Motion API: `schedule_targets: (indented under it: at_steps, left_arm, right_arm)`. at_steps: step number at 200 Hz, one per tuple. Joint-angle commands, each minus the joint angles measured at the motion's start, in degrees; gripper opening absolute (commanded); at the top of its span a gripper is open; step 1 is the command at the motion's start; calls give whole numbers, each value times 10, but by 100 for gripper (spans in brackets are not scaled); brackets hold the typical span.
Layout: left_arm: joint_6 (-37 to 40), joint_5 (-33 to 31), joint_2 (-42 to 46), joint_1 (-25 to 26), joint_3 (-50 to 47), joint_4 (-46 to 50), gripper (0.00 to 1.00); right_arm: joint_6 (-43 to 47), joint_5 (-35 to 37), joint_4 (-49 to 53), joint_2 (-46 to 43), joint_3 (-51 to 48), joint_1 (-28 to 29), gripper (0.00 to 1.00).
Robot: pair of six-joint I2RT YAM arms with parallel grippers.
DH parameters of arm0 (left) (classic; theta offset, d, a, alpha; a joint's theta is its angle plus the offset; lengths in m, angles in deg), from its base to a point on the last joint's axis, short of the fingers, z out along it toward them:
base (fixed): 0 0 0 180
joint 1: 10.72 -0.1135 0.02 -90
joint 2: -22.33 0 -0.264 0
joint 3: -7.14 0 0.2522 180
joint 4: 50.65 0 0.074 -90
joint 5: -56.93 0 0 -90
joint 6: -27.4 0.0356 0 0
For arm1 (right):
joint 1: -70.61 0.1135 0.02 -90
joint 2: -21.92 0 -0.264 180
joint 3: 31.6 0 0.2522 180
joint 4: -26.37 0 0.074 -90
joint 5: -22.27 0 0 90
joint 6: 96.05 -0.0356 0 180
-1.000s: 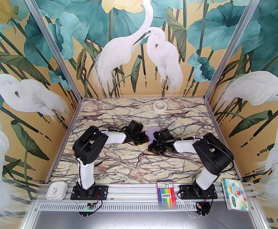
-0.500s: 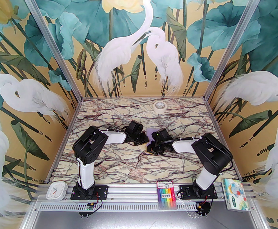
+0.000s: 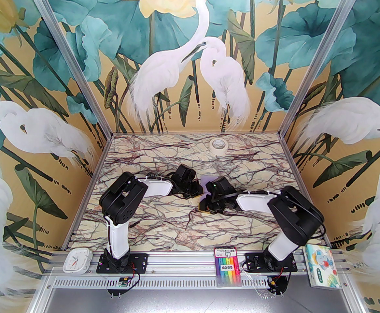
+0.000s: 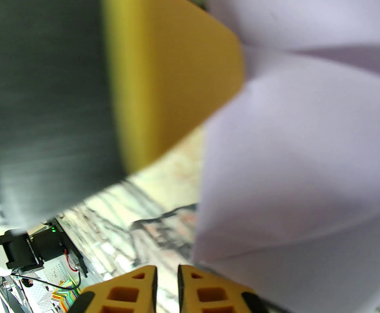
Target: Fold a paper plane with a square sheet of paper (fold left side to right side)
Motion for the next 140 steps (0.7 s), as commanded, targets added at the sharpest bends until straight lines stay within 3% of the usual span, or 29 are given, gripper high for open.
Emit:
schedule_targets:
  at_steps: [1,69,140]
  left_arm:
    - [12,6,-4,-3,8,-9,9]
    - [14,7,-4,-3,10,-7,9]
    - [28,-19,21,-2,9,18,9]
  right_arm:
    - [3,17,4,-33,2,-18,19]
    - [-4,47,15,-42,-6,-78,17]
    - [0,51,9,-15,2,-86,16]
